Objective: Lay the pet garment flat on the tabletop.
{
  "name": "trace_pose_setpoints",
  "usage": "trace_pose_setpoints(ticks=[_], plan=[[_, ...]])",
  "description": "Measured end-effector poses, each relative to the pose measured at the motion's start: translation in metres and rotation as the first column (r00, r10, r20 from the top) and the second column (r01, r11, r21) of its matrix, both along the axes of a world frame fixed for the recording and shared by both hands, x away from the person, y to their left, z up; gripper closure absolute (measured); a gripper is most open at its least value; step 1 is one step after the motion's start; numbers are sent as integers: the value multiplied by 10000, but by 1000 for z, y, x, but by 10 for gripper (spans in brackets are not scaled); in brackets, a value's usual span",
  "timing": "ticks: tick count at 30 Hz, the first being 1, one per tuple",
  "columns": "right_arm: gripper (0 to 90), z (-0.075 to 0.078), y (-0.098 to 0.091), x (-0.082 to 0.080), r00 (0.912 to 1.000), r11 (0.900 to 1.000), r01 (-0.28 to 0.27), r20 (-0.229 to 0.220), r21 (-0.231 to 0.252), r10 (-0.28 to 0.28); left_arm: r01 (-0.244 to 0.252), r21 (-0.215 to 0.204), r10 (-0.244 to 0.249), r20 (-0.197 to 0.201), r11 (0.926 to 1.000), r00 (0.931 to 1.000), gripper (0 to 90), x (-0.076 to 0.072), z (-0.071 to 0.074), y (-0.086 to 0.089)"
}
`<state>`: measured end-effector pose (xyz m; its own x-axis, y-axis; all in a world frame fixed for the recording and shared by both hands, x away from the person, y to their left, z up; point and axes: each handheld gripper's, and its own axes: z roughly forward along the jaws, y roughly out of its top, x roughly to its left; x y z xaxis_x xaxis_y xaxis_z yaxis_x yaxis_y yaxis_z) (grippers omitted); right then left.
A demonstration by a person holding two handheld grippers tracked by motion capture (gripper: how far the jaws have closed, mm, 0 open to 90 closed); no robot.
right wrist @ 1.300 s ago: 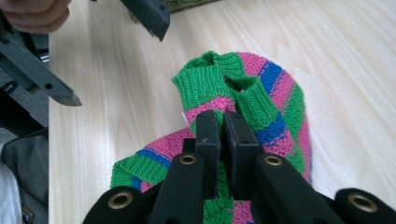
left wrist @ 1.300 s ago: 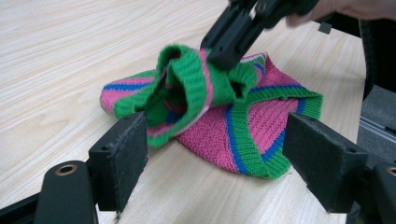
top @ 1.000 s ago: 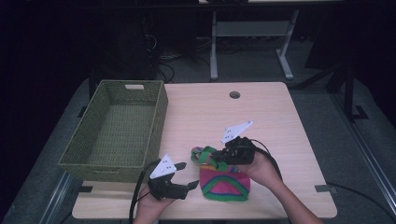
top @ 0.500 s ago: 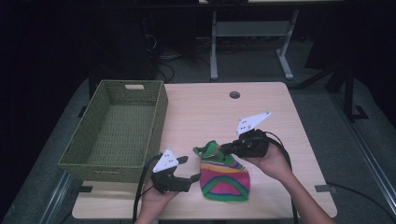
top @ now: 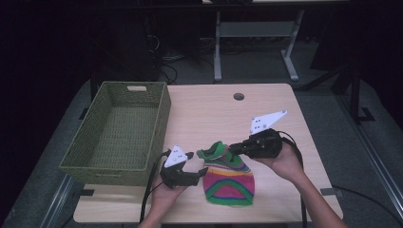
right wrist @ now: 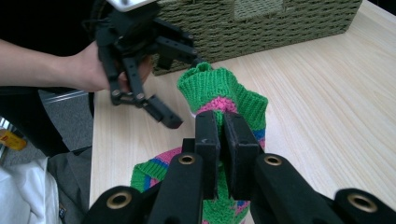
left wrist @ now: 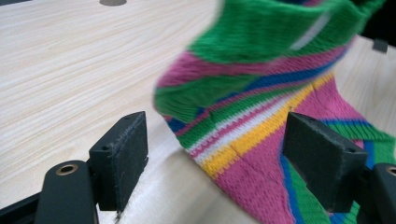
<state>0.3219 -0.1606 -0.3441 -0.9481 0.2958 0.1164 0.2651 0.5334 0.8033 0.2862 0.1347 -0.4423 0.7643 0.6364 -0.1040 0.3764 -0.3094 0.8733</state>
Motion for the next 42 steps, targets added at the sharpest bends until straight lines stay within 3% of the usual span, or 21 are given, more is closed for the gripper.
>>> trace_pose_setpoints(ticks=[4,7,10,14,18,31,42], plan=[[844,0,-4,1,10000,9999,-42,-51,95,43,-453,93,447,523,9989,9976,249,5,-1,-1],[844,-1,-6,3,10000,9997,-44,-87,243,47,-290,-82,293,393,9995,9988,300,12,-2,-5],[844,-2,-8,3,10000,9997,-8,-86,228,10,291,-369,-284,186,9989,9994,444,18,-2,-9],[844,-1,-17,3,9998,9995,184,-31,243,-183,794,-62,-791,392,9968,9961,684,16,1,-13],[845,-3,-25,5,9990,9987,444,-52,233,-443,1034,46,-1035,529,9946,9932,803,14,4,-16],[845,-7,-45,14,9908,9908,1353,4,0,-1353,1074,264,-1088,574,9939,9924,824,22,27,-26],[844,-17,-50,19,9837,9836,1797,1,-160,-1798,938,361,-950,343,9949,9949,823,31,23,-35]])
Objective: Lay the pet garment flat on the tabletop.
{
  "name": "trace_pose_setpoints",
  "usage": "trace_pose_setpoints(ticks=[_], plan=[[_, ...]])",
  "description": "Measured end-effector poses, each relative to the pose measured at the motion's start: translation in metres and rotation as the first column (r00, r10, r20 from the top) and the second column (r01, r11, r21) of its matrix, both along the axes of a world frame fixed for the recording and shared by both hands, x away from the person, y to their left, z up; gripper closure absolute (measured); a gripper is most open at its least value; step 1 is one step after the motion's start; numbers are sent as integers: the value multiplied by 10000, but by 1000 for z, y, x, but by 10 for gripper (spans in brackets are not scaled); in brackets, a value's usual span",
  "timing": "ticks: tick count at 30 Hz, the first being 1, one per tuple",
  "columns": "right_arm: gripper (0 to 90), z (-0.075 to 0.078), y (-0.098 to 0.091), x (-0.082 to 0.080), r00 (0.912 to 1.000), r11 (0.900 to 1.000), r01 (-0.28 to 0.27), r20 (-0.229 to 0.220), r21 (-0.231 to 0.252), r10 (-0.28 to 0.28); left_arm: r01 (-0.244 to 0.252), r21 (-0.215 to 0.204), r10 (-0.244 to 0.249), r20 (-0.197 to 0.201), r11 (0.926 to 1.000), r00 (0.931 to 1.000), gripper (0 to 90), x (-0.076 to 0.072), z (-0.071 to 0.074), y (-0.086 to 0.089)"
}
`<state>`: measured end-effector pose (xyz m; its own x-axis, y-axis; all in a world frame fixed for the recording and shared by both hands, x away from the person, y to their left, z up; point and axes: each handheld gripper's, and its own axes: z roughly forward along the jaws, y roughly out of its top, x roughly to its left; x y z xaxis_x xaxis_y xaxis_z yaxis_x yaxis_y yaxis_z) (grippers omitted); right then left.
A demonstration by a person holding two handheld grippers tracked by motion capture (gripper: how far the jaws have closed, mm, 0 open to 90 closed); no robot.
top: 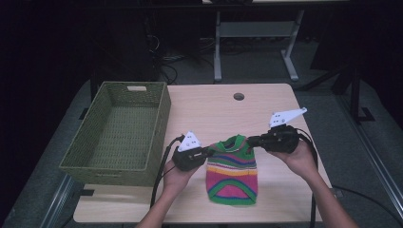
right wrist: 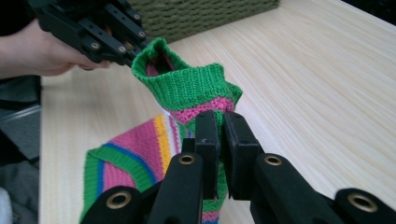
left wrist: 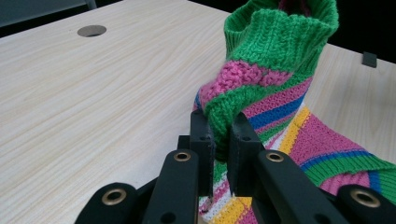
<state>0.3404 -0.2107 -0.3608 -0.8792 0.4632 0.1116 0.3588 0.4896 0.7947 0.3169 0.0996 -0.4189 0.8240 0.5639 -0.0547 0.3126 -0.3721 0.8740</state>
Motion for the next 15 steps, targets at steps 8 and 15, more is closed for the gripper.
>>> trace_pose_setpoints(ticks=[8,15], plan=[[841,-2,-5,10,9989,9988,478,29,94,-478,-293,-81,292,-188,9995,9994,820,13,1,-4],[841,-12,-3,23,9962,9964,842,-240,110,-839,-678,67,681,-569,9977,9961,822,26,-4,-5]])
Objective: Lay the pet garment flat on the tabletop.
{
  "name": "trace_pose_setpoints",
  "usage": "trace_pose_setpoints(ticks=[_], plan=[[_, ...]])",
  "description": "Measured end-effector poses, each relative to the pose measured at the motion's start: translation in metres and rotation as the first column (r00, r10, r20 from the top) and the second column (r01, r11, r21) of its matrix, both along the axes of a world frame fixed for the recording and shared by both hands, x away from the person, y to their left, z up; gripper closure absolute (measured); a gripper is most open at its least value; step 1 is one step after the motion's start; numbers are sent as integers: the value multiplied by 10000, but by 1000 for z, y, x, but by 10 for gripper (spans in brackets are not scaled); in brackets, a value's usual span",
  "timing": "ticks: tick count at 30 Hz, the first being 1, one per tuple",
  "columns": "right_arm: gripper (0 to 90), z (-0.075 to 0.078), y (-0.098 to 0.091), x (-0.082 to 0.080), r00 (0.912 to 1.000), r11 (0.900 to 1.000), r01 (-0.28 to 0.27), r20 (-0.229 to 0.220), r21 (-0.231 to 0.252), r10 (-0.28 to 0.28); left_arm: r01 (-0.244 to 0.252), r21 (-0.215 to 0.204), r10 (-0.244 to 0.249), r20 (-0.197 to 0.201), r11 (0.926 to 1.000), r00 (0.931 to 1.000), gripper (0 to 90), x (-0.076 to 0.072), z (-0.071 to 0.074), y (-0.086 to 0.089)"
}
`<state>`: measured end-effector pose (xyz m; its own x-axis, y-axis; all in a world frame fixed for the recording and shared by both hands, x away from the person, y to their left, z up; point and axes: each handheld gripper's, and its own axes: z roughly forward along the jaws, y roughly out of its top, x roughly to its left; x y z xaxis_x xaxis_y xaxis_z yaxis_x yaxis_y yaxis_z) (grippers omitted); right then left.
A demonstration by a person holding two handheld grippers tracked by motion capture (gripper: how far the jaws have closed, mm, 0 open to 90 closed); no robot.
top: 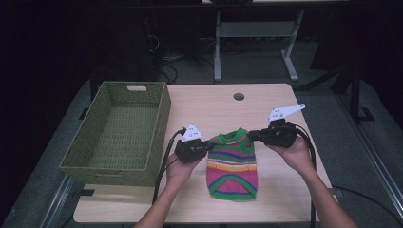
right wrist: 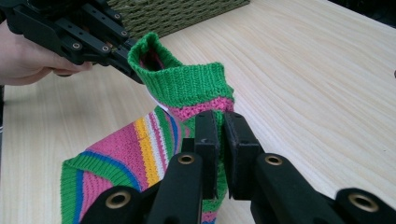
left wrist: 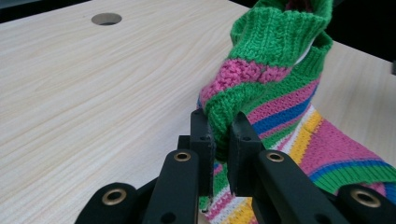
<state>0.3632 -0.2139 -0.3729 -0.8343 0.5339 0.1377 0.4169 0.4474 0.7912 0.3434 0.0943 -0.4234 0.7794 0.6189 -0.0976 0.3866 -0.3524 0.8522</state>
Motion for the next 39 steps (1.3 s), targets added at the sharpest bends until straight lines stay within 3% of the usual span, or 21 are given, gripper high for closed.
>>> trace_pose_setpoints(ticks=[5,20,22,23,28,34,37,39], plan=[[841,-6,1,7,9997,9996,230,-50,-141,-230,-264,-111,262,-108,9996,9996,816,8,-5,-1],[804,-23,5,32,9954,9957,921,-269,-71,-923,-721,268,725,-177,9970,9972,813,23,-11,3],[641,-23,7,38,9924,9929,1188,-340,63,-1185,-1083,329,1092,-240,9936,9937,677,25,-13,3],[608,-23,8,41,9905,9915,1303,-451,47,-1300,-1249,230,1257,-349,9919,9915,636,27,-14,4],[563,-24,2,39,9897,9914,1272,-620,-315,-1290,-1480,439,1498,-395,9880,9879,546,27,-12,10],[694,-42,4,29,9900,9946,691,-1178,-780,-781,-754,500,789,-704,9959,9944,642,20,-18,-2],[769,-55,10,26,9875,9927,269,-1513,-1173,-447,-237,1003,330,-915,9947,9953,808,17,-23,-9],[799,-61,13,26,9837,9909,56,-1774,-1347,-297,-81,1207,209,-1051,9927,9942,854,17,-25,-12]])
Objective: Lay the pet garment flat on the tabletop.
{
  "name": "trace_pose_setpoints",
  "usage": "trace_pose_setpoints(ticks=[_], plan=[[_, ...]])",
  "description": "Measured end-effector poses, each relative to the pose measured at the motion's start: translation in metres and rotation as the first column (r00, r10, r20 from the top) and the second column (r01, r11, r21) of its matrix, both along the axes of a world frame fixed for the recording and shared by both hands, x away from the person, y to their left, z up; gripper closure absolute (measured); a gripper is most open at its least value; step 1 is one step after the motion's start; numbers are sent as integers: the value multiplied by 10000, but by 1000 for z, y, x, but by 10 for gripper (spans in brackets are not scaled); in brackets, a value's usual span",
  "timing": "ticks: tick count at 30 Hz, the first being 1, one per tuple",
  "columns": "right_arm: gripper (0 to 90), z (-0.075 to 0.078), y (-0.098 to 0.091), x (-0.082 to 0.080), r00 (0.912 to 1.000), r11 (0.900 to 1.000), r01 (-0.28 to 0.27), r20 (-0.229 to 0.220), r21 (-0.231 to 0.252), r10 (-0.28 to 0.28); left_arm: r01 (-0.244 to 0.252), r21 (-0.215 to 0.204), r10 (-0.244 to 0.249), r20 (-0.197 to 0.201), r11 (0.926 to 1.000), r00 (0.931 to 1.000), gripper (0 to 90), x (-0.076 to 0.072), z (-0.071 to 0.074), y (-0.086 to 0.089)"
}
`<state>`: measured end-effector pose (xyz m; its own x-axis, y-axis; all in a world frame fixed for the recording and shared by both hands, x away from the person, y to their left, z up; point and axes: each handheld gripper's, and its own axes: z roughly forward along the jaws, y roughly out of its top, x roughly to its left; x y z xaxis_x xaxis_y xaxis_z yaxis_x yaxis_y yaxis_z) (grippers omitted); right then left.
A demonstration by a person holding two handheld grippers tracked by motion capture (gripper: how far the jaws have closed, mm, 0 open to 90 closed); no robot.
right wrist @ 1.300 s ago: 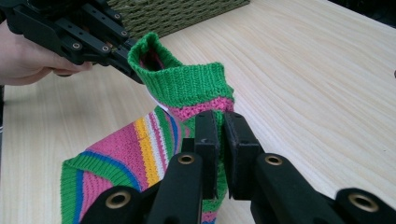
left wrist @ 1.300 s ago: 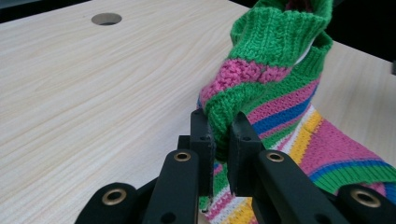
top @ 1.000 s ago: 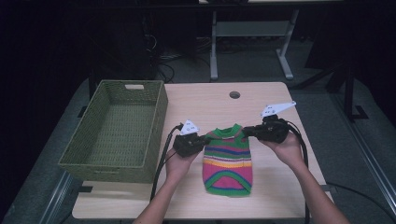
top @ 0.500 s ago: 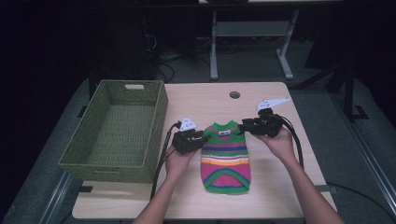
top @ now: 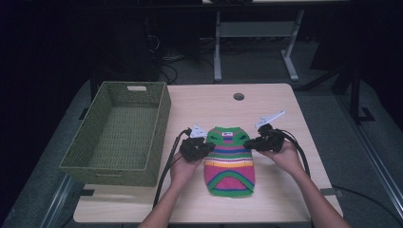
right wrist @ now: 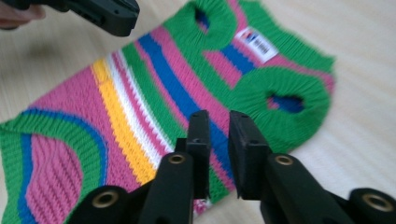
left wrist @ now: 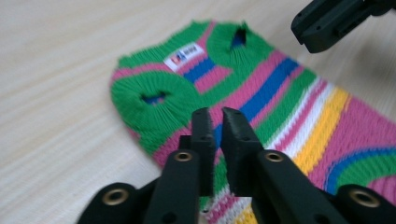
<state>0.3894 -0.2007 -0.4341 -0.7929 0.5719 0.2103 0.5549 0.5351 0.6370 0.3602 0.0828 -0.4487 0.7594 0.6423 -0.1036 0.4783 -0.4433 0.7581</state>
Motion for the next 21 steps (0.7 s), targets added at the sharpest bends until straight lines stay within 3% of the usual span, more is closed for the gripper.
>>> trace_pose_setpoints(ticks=[6,8,21], plan=[[818,-16,8,2,9984,9989,-168,-550,-434,144,156,349,-138,-523,9993,9985,874,2,-11,-6],[818,-21,9,4,9981,9986,-147,-606,-513,116,217,662,-177,-609,9976,9980,874,3,-15,-9],[795,-28,3,12,9968,9988,489,-627,-76,-493,-88,734,120,-432,9973,9990,835,11,-17,-12]])
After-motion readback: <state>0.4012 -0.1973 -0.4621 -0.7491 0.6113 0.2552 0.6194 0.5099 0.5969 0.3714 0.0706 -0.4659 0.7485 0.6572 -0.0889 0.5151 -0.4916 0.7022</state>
